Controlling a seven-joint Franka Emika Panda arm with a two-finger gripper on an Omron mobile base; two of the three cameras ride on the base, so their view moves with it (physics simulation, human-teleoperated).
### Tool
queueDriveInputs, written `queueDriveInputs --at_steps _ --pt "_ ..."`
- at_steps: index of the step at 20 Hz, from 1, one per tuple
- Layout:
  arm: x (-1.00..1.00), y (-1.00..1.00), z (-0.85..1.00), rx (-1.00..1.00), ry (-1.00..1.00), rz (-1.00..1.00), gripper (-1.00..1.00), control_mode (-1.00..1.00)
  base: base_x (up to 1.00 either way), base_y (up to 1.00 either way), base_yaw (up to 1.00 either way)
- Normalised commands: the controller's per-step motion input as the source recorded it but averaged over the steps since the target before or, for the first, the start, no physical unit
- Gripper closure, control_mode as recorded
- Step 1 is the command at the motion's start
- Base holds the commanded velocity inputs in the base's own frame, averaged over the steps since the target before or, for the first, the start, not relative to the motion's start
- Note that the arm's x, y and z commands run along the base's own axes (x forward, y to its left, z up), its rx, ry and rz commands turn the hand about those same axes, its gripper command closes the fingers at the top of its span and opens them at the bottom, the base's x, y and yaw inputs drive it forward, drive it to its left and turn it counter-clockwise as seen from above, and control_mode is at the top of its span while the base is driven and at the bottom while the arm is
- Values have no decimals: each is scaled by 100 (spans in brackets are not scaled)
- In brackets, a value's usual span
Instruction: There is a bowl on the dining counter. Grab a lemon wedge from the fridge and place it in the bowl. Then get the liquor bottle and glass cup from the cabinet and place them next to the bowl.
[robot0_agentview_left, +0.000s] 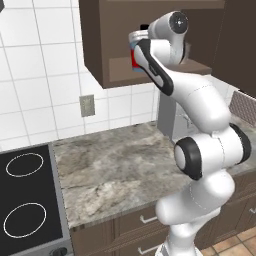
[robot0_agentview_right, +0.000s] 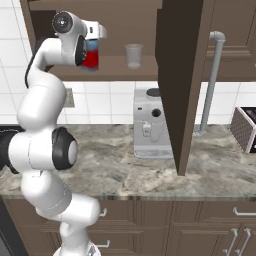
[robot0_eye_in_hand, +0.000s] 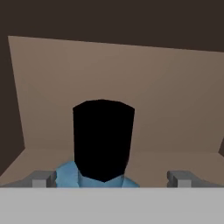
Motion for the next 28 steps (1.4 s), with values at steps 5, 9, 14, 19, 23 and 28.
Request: queueDriveInputs --at_steps 5,9,14,19,23,28 --pt "25 6 0 0 -1 0 -100 -100 0 0 0" --pt "23 15 0 0 0 0 -100 -100 0 0 0" --pt "18 18 0 0 0 0 -100 -100 0 0 0" --pt "3 4 0 0 0 0 100 -100 0 0 0" --pt "0 1 0 0 0 0 100 -100 0 0 0" --pt "-9 0 0 0 0 0 100 -100 0 0 0"
